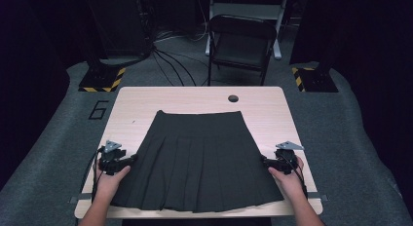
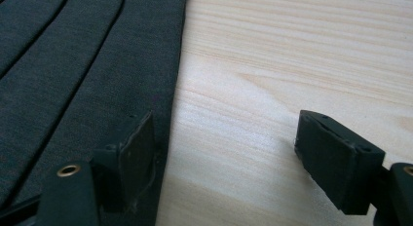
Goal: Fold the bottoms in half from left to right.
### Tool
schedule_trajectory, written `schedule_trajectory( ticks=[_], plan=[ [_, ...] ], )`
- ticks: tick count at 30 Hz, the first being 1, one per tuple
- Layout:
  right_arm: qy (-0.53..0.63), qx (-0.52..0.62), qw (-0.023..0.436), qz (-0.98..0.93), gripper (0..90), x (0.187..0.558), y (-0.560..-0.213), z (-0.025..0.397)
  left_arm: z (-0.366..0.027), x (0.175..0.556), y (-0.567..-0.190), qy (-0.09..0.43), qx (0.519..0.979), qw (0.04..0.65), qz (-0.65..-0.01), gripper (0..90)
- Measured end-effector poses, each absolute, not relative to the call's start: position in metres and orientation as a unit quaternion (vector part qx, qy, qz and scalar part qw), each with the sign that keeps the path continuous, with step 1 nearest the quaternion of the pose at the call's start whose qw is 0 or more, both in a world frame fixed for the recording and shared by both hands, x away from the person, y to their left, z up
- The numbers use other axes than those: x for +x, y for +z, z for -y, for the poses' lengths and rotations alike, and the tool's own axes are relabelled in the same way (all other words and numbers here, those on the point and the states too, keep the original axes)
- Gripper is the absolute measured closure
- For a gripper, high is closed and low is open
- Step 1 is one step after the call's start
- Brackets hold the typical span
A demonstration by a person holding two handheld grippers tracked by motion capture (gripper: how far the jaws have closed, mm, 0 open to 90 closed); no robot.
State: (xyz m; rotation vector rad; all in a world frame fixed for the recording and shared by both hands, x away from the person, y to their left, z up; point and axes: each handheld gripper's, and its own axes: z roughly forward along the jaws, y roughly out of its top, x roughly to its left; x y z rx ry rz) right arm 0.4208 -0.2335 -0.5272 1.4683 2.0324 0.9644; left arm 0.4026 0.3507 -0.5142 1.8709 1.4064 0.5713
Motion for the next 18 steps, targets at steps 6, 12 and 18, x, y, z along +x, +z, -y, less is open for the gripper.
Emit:
schedule_trajectory(
  ticks=[6, 12, 18],
  plan=[
    [0.35, 0.532, 0.225, -0.737, 21.9, 0.421, -0.527, 0.234, -0.336, 0.404, -0.514, 0.216, 0.738, 0.358, -0.53, 43.5],
    [0.35, 0.532, 0.225, -0.737, 21.9, 0.421, -0.527, 0.233, -0.333, 0.405, -0.519, 0.212, 0.745, 0.354, -0.525, 46.7],
    [0.349, 0.532, 0.226, -0.738, 21.9, 0.421, -0.527, 0.233, -0.334, 0.406, -0.521, 0.208, 0.744, 0.349, -0.53, 50.8]
  ],
)
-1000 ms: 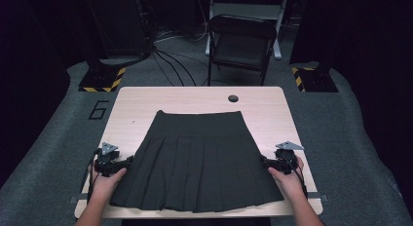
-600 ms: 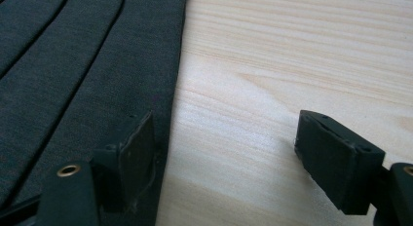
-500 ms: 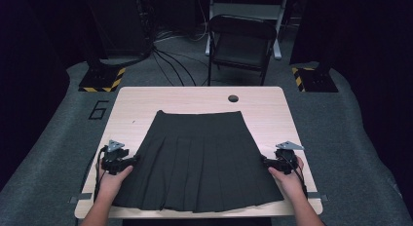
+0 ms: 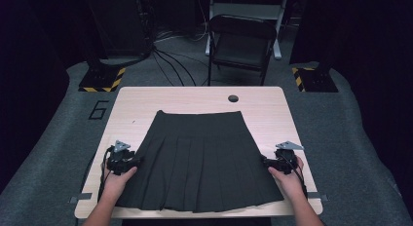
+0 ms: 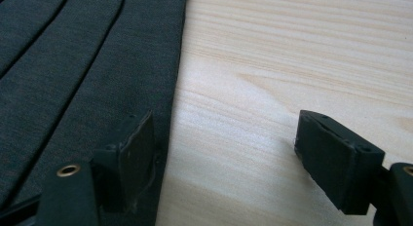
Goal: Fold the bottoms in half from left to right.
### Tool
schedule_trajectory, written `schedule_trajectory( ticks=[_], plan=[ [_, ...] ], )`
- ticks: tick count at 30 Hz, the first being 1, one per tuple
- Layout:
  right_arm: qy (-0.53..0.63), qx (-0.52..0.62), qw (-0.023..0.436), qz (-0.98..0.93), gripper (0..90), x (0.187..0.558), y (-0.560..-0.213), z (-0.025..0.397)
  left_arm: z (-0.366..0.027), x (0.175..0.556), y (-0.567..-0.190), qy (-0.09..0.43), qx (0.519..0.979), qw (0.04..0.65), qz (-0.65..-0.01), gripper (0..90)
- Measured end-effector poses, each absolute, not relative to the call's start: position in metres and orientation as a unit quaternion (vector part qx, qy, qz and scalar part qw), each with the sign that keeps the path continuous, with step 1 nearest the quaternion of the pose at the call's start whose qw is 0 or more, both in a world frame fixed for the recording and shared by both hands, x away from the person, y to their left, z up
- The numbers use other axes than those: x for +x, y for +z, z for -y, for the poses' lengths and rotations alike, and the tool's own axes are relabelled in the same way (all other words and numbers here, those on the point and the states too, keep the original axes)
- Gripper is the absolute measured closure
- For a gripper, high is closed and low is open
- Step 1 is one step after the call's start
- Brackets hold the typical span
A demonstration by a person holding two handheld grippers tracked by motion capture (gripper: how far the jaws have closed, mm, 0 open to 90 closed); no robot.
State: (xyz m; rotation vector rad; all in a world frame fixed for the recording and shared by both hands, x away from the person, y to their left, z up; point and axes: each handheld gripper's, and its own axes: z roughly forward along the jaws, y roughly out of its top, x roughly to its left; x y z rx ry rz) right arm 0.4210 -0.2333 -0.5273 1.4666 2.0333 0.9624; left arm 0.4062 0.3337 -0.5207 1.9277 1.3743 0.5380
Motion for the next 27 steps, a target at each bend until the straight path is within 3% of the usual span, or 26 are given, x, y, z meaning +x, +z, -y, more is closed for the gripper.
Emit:
schedule_trajectory(
  ticks=[27],
  plan=[
    [0.349, 0.532, 0.226, -0.738, 22.0, 0.4209, -0.5272, 0.2334, -0.3317, 0.4028, -0.52, 0.199, 0.737, 0.369, -0.531, 80.7]
  ],
)
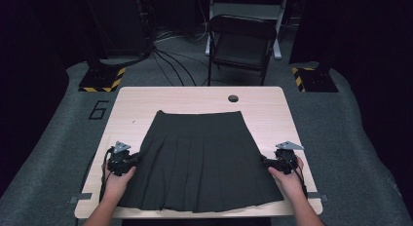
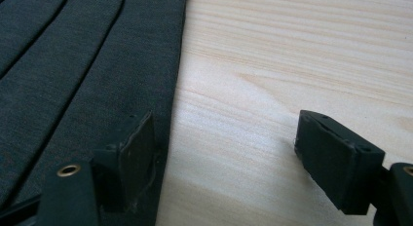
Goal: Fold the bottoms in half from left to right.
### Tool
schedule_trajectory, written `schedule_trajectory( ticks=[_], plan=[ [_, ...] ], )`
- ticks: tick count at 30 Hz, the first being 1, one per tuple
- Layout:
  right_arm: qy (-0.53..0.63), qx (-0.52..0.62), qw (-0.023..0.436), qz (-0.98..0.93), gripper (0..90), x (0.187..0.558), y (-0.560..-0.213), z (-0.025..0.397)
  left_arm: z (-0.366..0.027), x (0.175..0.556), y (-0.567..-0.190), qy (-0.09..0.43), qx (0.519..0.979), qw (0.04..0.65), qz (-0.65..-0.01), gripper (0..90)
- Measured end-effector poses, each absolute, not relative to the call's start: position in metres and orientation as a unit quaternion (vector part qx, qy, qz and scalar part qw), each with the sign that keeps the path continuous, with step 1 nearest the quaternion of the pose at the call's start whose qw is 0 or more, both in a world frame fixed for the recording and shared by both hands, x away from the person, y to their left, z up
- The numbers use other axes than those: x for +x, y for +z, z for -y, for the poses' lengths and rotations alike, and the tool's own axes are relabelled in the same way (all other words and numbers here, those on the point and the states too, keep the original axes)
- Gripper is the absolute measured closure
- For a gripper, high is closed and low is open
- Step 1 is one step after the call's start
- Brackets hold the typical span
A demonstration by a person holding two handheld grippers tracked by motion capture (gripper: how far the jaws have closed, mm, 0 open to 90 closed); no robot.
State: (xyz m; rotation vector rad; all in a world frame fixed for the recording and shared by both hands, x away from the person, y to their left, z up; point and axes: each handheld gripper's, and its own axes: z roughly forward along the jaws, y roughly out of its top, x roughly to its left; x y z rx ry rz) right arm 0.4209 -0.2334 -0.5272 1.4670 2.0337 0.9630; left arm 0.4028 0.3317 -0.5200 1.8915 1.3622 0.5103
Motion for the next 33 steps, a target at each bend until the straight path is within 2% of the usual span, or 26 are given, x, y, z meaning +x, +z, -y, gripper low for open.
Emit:
schedule_trajectory(
  ticks=[16, 33],
  plan=[
    [0.35, 0.532, 0.225, -0.737, 22.0, 0.421, -0.527, 0.233, -0.333, 0.401, -0.503, 0.177, 0.731, 0.397, -0.526, 81.5],
    [0.35, 0.532, 0.225, -0.737, 22.0, 0.421, -0.527, 0.233, -0.315, 0.405, -0.463, 0.163, 0.744, 0.416, -0.498, 82.3]
  ],
)
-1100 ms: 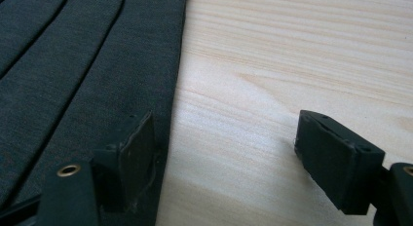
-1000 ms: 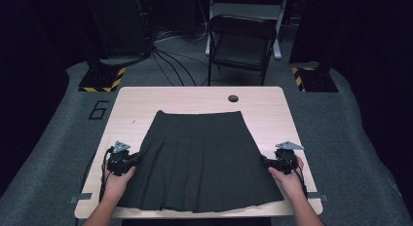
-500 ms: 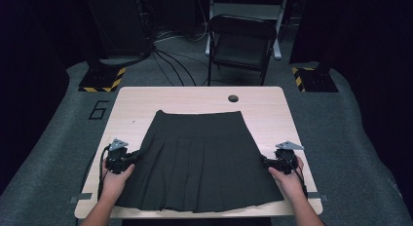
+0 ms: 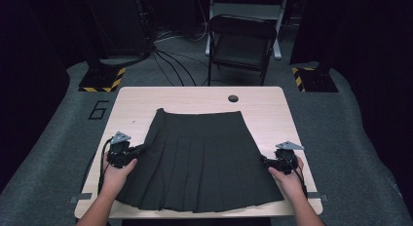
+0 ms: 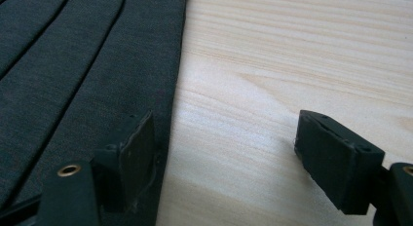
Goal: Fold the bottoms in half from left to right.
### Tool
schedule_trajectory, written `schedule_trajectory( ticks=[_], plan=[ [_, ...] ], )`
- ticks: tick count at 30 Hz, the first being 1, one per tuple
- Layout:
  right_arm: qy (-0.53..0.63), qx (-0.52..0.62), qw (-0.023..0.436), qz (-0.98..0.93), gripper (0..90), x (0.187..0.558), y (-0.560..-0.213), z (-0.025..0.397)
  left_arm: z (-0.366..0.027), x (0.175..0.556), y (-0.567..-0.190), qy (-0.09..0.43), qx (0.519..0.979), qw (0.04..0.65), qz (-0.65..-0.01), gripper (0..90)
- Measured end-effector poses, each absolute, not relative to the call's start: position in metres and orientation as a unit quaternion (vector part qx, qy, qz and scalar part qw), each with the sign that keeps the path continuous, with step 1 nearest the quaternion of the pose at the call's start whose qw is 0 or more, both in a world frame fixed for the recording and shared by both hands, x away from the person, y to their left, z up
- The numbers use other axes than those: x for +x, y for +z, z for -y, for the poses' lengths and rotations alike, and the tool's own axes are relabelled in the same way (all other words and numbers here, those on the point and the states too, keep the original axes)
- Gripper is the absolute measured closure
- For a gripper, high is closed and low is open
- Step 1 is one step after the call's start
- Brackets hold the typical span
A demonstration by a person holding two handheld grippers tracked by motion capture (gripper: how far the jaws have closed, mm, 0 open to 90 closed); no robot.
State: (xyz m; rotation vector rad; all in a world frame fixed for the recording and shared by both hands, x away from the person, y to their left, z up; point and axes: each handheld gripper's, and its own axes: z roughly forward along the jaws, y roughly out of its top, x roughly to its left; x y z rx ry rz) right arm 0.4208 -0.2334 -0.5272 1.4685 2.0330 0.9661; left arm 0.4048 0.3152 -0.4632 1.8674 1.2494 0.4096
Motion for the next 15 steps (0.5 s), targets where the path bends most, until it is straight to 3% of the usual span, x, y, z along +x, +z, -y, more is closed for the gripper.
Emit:
schedule_trajectory(
  ticks=[15],
  plan=[
    [0.35, 0.531, 0.225, -0.738, 22.1, 0.421, -0.527, 0.234, -0.29, 0.403, -0.438, 0.161, 0.765, 0.418, -0.462, 82.5]
  ],
)
